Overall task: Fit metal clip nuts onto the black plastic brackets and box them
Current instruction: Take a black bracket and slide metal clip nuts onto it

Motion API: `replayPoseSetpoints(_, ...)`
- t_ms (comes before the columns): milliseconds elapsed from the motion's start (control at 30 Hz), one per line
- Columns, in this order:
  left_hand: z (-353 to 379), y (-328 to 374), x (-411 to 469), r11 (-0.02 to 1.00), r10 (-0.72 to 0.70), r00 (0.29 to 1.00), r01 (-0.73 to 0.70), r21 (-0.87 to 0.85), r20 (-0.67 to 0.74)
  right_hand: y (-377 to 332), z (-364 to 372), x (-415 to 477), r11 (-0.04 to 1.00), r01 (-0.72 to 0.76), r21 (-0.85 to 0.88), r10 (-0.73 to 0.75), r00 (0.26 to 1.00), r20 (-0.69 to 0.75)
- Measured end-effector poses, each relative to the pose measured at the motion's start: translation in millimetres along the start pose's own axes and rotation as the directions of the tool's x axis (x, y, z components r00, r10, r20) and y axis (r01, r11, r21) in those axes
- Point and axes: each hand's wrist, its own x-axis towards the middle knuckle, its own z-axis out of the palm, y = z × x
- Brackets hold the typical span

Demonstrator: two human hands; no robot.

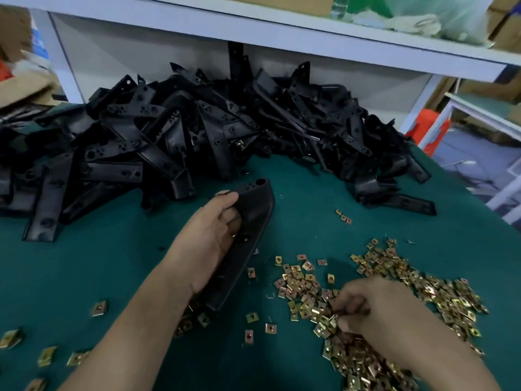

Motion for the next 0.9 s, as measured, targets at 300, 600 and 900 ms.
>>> replayPoseSetpoints(300,-17,-1,3,0.998,0.054,0.996,-0.057,0.037,0.070,-25,-21,39,0.962,0.112,0.251,-0.093,0.992,-0.087)
replayPoseSetpoints(600,-18,-3,0,0.919,0.287,0.956,-0.293,0.263,0.060,-52,-6,92,0.690,0.322,0.648,-0.275,0.945,-0.176)
replayPoseSetpoints(900,-16,-6,-3,0.718,0.566,0.824,-0.497,0.488,0.007,-45,7,102,0.499,0.433,0.751,-0.399,0.884,-0.245)
